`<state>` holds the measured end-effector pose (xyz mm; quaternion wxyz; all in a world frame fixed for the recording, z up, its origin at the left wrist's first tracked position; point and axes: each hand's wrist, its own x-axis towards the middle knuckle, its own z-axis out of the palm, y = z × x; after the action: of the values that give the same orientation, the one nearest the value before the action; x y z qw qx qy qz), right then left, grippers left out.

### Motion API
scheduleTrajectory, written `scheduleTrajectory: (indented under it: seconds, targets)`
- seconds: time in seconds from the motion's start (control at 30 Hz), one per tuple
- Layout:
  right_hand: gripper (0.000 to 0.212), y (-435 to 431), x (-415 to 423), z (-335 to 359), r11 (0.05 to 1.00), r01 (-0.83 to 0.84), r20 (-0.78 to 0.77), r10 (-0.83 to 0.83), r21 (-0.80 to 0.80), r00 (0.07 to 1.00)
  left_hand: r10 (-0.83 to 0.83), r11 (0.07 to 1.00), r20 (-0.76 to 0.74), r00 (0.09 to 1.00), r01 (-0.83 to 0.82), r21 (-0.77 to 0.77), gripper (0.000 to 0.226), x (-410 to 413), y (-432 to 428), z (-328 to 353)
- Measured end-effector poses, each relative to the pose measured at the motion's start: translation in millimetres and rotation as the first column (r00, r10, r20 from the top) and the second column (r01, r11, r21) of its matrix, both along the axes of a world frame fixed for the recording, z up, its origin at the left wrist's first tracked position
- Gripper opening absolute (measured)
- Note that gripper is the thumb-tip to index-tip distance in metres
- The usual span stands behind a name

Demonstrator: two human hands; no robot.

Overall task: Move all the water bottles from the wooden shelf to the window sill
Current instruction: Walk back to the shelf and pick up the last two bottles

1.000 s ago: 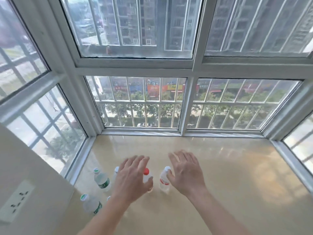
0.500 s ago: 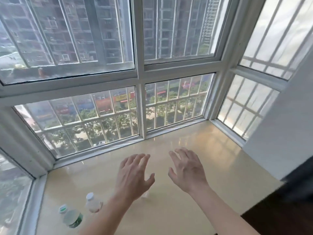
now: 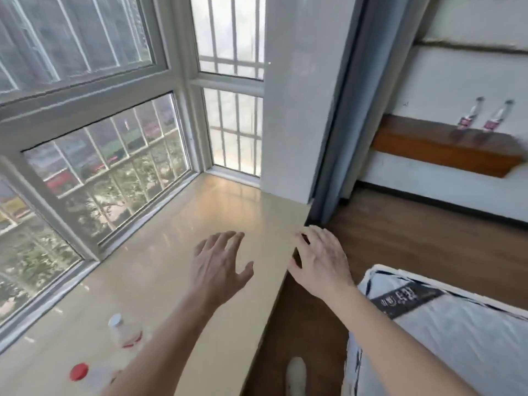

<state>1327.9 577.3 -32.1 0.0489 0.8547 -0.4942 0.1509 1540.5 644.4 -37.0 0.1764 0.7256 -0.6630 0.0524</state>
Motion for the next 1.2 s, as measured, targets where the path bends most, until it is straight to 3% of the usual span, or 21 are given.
scheduleTrajectory:
  seconds: [0.13, 0.43, 0.87, 1.2]
  targets:
    - [0.046, -6.6, -51.8, -2.1, 0.989, 0.149, 0.01, -0.149, -0.018, 0.989, -0.135, 0.991, 0.029, 0.99, 0.134, 0.031, 0.069, -43.1, -33.5, 0.4]
    - [0.043, -67.1, -130.8, -25.9, 0.952, 0.304, 0.026, -0.305, 0.026, 0.952, -0.318, 0.947, 0.068, 0.946, 0.314, 0.061, 0.063, -116.8, -139.2, -11.4]
    - [0.04, -276.2, -237.8, -29.8, 0.908, 0.416, 0.086, -0.418, 0.044, 0.904, -0.389, 0.921, 0.064, 0.919, 0.388, 0.039, 0.059, -234.0, -366.9, -5.2]
    - [0.041, -377.0, -300.2, -38.6, 0.862, 0.5, 0.089, -0.506, 0.085, 0.858, -0.463, 0.886, 0.087, 0.882, 0.458, 0.077, 0.059, -300.4, -486.3, -8.8]
